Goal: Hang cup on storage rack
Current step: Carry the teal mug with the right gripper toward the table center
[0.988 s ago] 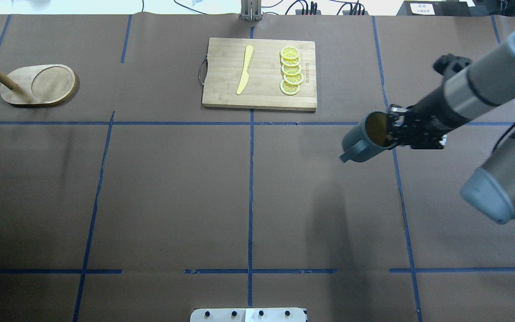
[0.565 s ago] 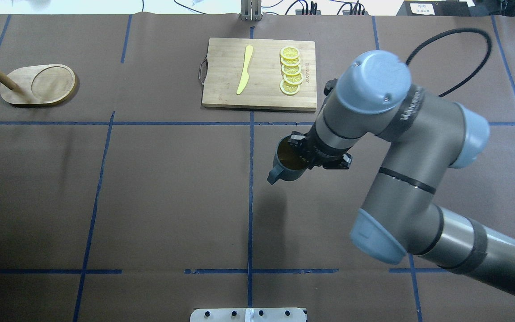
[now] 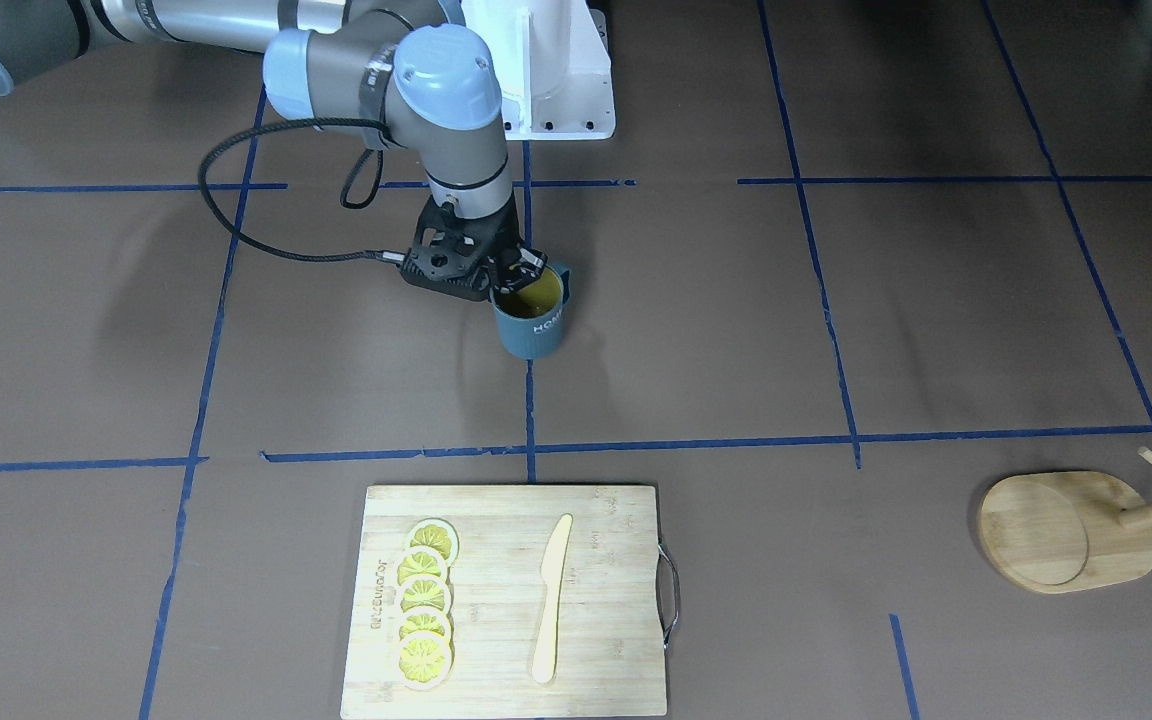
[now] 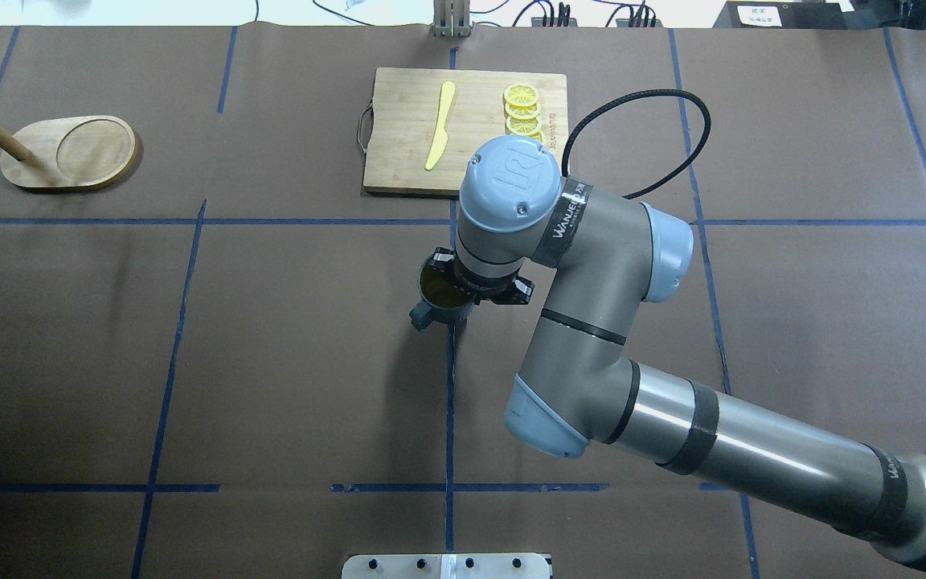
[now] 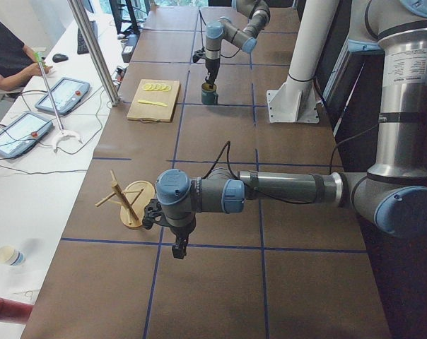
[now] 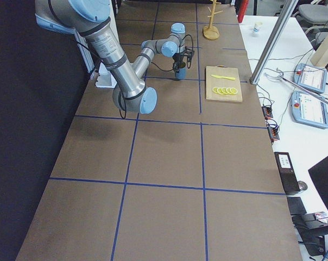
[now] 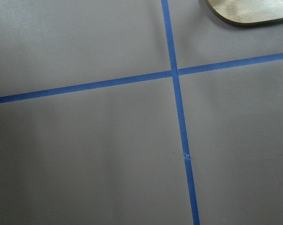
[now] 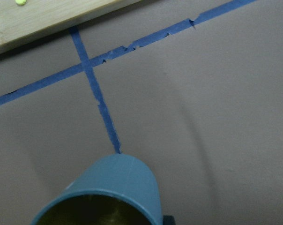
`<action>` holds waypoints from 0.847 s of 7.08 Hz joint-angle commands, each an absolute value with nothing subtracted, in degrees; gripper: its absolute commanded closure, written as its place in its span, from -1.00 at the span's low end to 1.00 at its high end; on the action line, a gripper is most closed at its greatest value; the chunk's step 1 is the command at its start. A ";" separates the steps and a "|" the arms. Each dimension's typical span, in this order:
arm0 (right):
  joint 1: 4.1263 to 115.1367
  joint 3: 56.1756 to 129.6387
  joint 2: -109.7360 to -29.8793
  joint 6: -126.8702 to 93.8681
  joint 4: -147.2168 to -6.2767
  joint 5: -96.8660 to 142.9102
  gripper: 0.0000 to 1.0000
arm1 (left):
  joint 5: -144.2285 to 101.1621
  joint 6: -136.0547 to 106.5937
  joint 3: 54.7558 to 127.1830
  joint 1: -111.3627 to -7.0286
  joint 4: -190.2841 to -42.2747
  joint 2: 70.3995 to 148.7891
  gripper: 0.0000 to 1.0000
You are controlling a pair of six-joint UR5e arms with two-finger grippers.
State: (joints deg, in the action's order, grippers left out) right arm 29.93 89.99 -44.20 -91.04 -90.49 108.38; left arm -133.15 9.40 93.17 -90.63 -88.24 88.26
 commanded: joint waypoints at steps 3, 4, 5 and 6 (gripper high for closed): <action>29.88 84.82 -40.69 -93.68 -88.59 108.37 0.13 | -133.15 9.40 93.16 -90.70 -88.16 88.50 -1.00; 29.62 84.81 -40.78 -96.04 -88.77 108.37 -0.98 | -133.15 9.40 93.25 -90.70 -88.15 88.51 -1.00; 29.62 85.16 -40.78 -96.15 -88.77 108.46 -0.99 | -133.24 9.40 93.34 -90.62 -88.24 88.51 -1.00; 30.32 86.47 -40.87 -96.07 -88.94 108.89 -1.00 | -133.07 9.32 95.17 -90.62 -88.33 88.33 -1.00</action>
State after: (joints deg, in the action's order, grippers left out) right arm 29.85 85.38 -40.80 -95.82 -88.79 108.53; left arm -133.17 9.38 93.77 -90.65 -88.24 88.46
